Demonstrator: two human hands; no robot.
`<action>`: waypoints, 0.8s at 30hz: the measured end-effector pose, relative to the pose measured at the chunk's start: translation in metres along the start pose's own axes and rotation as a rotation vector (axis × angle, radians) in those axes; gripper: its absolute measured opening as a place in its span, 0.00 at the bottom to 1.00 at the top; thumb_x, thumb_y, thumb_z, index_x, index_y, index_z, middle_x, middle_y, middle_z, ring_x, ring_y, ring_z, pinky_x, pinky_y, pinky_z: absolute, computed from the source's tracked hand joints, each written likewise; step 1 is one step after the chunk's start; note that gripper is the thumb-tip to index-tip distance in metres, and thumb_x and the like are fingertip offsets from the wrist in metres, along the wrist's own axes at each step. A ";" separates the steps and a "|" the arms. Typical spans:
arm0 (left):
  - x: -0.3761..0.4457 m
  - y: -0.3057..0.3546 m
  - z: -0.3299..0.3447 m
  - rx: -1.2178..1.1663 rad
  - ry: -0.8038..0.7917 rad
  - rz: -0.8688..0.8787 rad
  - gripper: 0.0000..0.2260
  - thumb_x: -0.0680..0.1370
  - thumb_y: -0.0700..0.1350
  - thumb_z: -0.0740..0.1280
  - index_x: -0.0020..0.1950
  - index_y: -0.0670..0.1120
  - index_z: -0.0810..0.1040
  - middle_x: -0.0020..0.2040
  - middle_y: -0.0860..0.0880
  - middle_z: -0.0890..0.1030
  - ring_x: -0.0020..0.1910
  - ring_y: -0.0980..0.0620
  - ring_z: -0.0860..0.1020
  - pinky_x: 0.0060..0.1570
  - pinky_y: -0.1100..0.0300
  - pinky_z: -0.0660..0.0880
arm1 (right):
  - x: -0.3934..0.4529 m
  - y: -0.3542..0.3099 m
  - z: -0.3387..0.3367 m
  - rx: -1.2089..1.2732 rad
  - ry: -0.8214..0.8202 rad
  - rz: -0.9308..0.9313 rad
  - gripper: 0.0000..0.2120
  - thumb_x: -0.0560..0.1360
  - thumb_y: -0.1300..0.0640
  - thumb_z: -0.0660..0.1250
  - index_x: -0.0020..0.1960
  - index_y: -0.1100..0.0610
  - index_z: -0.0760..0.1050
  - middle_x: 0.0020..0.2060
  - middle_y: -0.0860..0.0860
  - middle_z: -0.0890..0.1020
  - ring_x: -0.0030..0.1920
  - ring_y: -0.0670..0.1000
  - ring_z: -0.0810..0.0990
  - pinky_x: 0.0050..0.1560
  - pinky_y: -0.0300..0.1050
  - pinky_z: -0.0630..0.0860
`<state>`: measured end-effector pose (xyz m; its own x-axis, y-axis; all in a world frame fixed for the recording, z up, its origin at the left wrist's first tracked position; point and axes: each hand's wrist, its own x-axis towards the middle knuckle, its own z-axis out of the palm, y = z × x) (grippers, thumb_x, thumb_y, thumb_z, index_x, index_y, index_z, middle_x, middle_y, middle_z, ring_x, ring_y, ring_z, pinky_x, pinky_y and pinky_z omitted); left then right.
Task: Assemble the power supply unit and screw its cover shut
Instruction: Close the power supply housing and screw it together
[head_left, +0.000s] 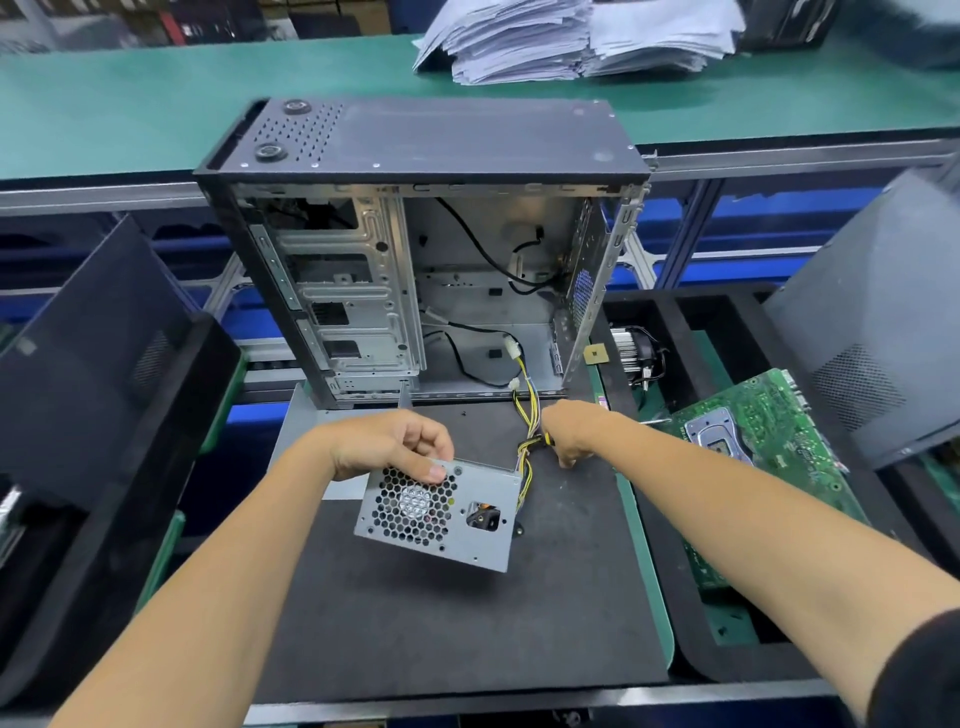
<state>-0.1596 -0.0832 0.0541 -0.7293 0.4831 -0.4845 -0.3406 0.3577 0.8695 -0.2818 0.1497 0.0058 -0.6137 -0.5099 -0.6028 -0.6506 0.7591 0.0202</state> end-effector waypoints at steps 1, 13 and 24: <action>0.000 -0.001 0.000 -0.005 -0.002 0.001 0.05 0.75 0.36 0.70 0.45 0.45 0.79 0.39 0.50 0.80 0.39 0.56 0.77 0.44 0.66 0.74 | 0.001 0.001 0.001 0.010 0.009 0.004 0.13 0.70 0.59 0.74 0.50 0.61 0.75 0.51 0.58 0.81 0.49 0.57 0.80 0.40 0.43 0.72; 0.007 -0.004 -0.004 -0.095 -0.041 0.001 0.03 0.73 0.38 0.68 0.45 0.43 0.77 0.36 0.53 0.79 0.35 0.58 0.76 0.40 0.68 0.73 | 0.005 0.000 0.003 -0.037 0.051 0.019 0.10 0.69 0.62 0.72 0.48 0.59 0.75 0.50 0.58 0.80 0.43 0.57 0.76 0.38 0.44 0.71; 0.013 -0.002 -0.009 -0.050 -0.262 -0.023 0.05 0.72 0.37 0.68 0.44 0.46 0.76 0.35 0.52 0.72 0.33 0.58 0.70 0.37 0.69 0.70 | -0.001 -0.020 -0.025 -0.015 -0.346 -0.038 0.10 0.74 0.62 0.67 0.34 0.61 0.76 0.36 0.53 0.82 0.27 0.49 0.73 0.25 0.37 0.70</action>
<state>-0.1741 -0.0842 0.0470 -0.5452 0.6680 -0.5065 -0.3889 0.3337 0.8587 -0.2792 0.1246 0.0265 -0.4022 -0.3682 -0.8382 -0.6784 0.7346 0.0028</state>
